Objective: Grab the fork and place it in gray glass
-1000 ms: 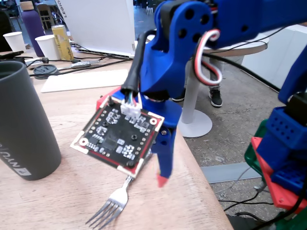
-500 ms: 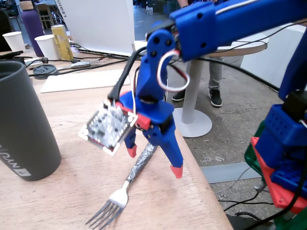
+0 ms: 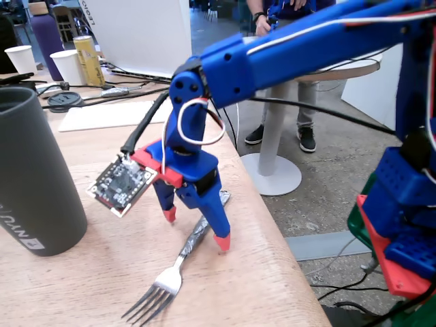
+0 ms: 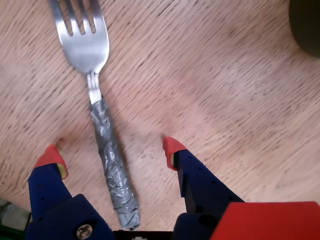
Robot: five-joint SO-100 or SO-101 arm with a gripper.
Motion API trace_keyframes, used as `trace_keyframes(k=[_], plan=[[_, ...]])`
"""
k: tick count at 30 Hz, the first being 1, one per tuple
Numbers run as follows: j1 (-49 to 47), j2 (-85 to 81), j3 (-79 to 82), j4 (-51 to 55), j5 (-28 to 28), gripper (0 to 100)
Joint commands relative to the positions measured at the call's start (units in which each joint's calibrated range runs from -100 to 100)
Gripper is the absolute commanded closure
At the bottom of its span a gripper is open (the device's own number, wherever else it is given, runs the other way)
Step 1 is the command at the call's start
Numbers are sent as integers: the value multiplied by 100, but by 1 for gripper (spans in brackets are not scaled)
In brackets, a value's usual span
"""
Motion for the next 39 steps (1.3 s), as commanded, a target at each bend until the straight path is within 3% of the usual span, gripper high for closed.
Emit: trace_keyframes(k=[1,6,31,33,36,37,39], plan=[[-290,263,-542,-62,-10,57],[-950,460,-664,-54,-5,57],[-916,580,-192,-21,-49,58],[-899,571,-70,78,-54,64],[-882,571,-51,61,-68,95],[-882,571,-70,61,-83,100],[-882,571,-79,61,-83,100]])
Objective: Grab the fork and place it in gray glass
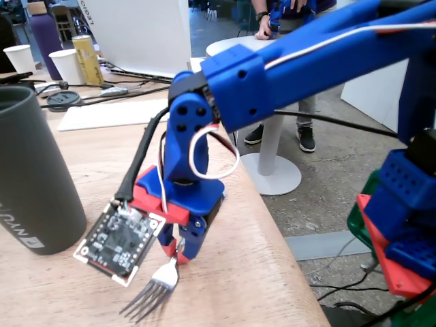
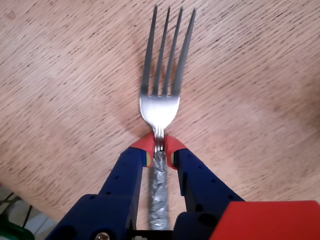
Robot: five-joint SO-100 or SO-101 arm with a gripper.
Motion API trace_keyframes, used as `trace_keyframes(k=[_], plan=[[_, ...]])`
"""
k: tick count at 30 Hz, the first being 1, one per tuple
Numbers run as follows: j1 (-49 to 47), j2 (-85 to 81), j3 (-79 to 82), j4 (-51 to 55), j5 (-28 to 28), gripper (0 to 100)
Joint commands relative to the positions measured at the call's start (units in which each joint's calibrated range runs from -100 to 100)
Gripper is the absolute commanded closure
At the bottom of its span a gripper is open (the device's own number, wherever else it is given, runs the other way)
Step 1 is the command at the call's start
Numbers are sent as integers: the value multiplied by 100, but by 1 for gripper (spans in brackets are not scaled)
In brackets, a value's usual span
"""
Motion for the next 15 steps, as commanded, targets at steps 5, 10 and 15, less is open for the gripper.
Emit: trace_keyframes(k=[5,10,15], plan=[[14,53,-88,-55,-15,100],[-20,53,-69,-46,20,100],[31,-230,-59,-38,-24,100]])
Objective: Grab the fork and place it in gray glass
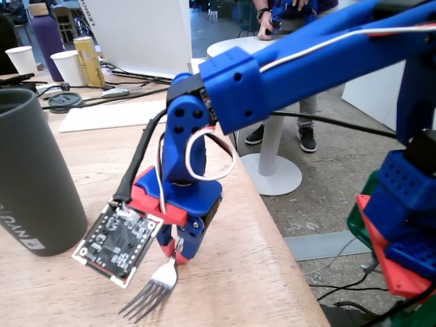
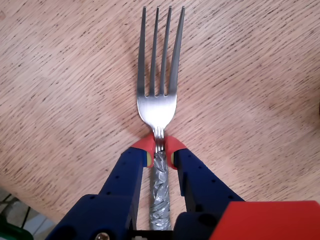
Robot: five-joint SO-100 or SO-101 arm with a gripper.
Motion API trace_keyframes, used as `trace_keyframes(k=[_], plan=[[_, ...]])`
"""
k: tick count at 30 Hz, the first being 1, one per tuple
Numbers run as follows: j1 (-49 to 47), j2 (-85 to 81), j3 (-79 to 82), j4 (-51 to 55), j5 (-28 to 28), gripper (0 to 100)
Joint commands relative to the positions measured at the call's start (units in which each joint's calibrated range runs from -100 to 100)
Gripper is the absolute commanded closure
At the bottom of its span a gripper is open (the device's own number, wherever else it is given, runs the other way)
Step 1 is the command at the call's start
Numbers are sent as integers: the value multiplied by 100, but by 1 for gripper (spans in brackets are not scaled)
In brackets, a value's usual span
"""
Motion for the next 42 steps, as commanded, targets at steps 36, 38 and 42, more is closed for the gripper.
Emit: trace_keyframes(k=[36,38,42], plan=[[176,-4236,-1949,-178,-1470,100],[159,-3944,-2582,-178,-1592,100],[7,-3498,-3497,-334,-1729,100]])
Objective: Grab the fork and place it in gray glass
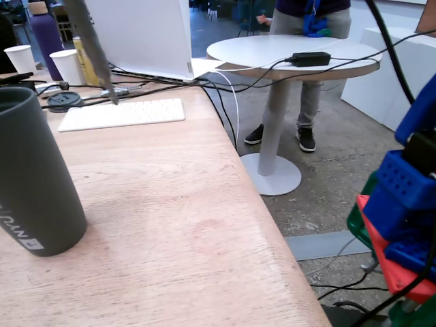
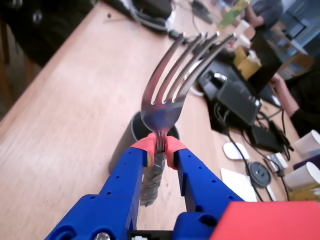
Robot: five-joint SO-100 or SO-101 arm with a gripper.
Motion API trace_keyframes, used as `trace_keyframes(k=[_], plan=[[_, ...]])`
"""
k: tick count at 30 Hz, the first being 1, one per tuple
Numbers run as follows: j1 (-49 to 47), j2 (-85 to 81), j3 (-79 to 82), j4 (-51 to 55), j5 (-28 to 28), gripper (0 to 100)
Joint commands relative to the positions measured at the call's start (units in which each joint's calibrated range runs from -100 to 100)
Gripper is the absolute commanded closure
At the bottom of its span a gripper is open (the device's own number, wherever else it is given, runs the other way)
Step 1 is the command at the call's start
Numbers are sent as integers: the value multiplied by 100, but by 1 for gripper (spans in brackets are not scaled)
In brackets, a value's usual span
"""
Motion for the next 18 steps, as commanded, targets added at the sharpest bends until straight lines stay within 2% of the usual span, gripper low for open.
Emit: trace_keyframes(k=[1,7,18], plan=[[-78,168,-704,-629,-122,100],[74,725,-628,-2878,-347,100],[108,2123,-713,-4816,-825,100]])
